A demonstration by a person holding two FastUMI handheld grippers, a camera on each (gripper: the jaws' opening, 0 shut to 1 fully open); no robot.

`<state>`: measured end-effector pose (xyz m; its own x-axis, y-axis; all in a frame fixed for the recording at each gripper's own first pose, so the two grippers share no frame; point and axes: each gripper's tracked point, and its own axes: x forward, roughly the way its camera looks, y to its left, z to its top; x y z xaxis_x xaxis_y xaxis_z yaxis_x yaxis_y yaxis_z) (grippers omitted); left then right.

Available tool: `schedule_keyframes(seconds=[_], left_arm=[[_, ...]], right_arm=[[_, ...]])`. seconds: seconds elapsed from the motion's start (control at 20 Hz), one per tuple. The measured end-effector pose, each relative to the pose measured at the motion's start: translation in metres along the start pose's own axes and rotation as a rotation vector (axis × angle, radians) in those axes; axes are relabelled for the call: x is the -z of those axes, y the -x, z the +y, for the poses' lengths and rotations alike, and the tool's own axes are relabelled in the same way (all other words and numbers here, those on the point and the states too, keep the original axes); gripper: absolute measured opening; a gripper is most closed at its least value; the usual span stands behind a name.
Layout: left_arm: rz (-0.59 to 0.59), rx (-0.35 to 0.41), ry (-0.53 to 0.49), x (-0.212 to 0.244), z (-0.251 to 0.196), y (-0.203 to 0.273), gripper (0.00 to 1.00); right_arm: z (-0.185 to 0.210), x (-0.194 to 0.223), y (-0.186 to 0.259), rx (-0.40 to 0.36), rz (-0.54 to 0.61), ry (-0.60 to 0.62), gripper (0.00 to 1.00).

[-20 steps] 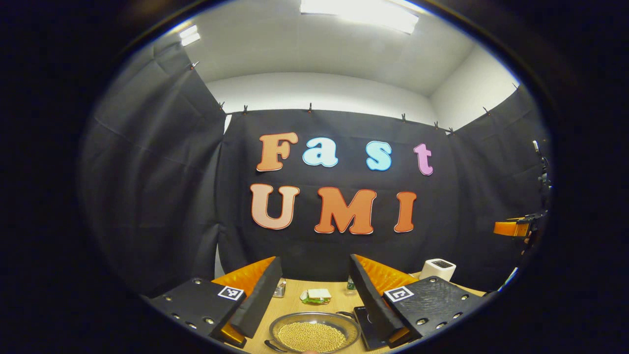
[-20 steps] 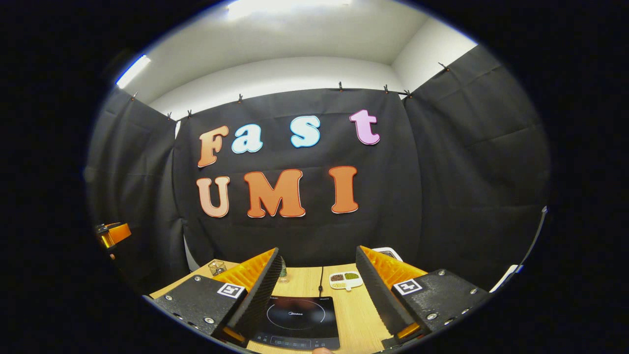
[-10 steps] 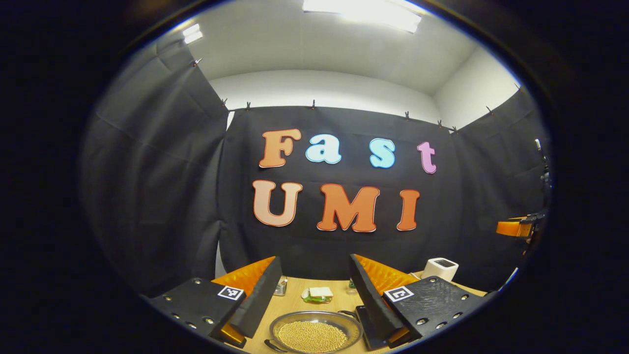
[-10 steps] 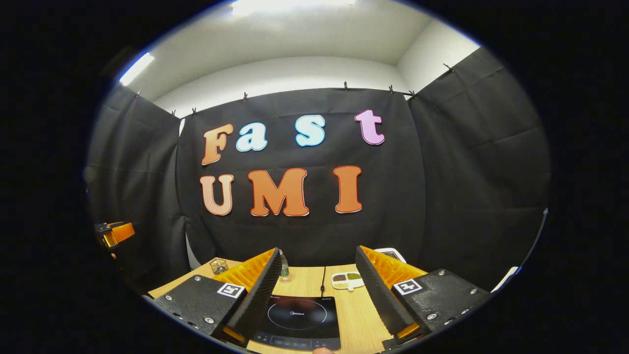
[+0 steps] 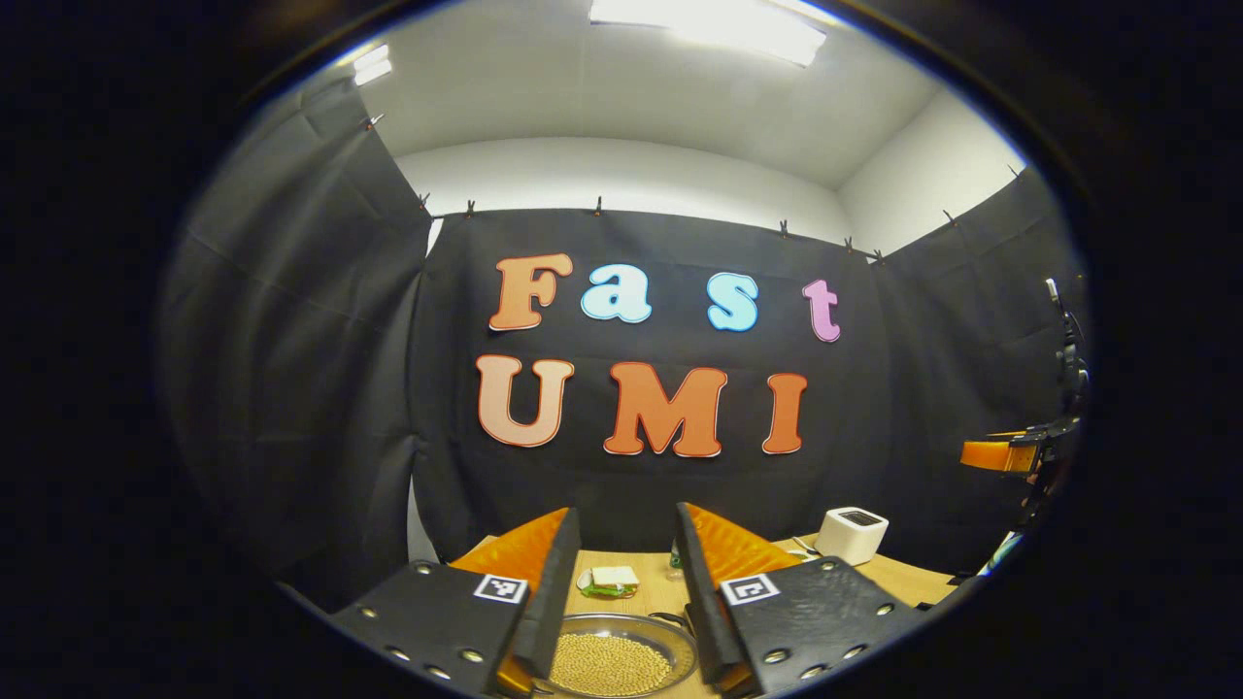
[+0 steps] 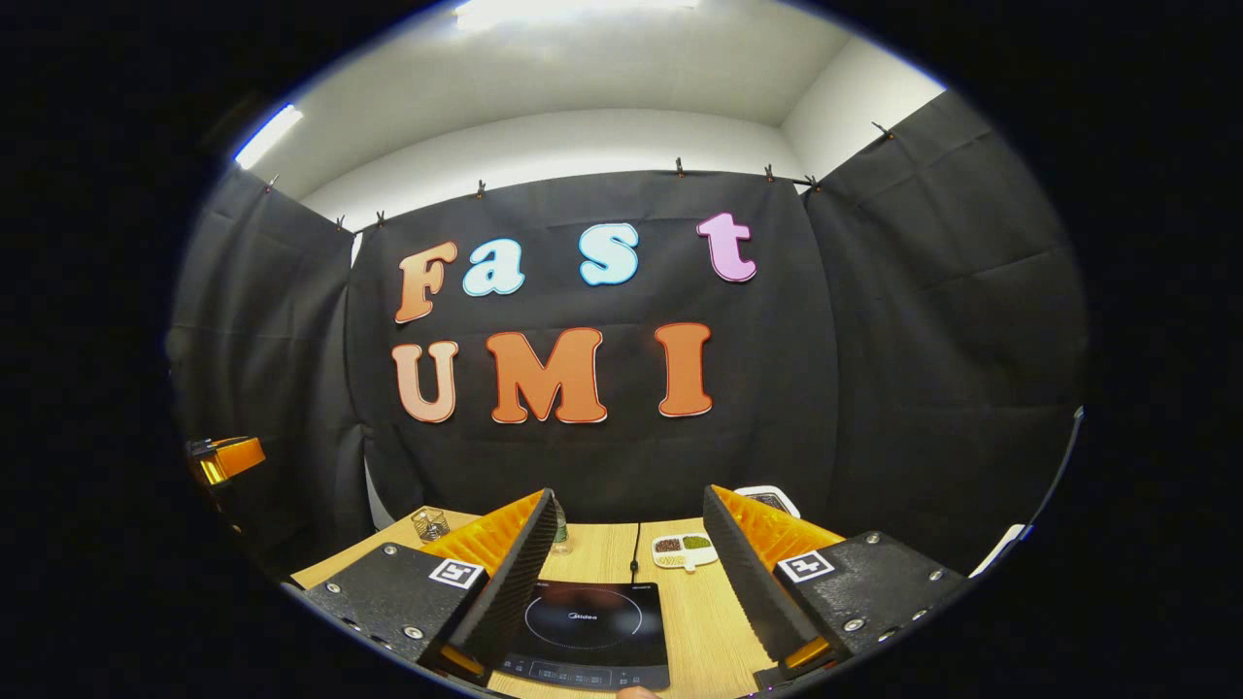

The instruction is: First push the handle of the pot to place it horizontally, then grasp the pot with both hands and set it on the induction cooktop.

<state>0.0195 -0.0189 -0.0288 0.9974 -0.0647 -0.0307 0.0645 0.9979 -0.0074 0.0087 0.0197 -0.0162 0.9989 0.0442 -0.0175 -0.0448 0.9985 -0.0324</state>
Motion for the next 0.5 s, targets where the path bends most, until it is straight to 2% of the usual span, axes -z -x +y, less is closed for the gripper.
schedule_keyframes(seconds=[0.05, 0.1, 0.15, 0.25, 0.35, 0.5], left_arm=[[0.017, 0.002, -0.005, 0.005, -0.001, -0.002, 0.45], [0.026, 0.004, -0.002, 0.009, -0.001, -0.002, 0.42], [0.035, 0.011, 0.009, 0.012, -0.004, -0.003, 0.27], [0.042, 0.017, 0.020, 0.016, -0.006, -0.002, 0.23], [0.055, 0.025, 0.027, 0.024, -0.008, -0.002, 0.02], [0.080, 0.034, 0.014, 0.041, -0.010, 0.002, 0.03]], right_arm=[[0.000, 0.001, 0.000, 0.001, 0.003, 0.000, 0.95], [-0.001, 0.001, -0.001, -0.001, 0.004, -0.001, 0.95], [0.000, 0.003, -0.001, -0.003, 0.004, -0.003, 0.95], [0.000, 0.003, -0.001, -0.007, 0.004, -0.005, 0.95], [-0.001, 0.005, -0.001, -0.006, 0.004, -0.008, 0.95], [-0.001, 0.007, -0.003, -0.008, 0.006, -0.011, 0.95]])
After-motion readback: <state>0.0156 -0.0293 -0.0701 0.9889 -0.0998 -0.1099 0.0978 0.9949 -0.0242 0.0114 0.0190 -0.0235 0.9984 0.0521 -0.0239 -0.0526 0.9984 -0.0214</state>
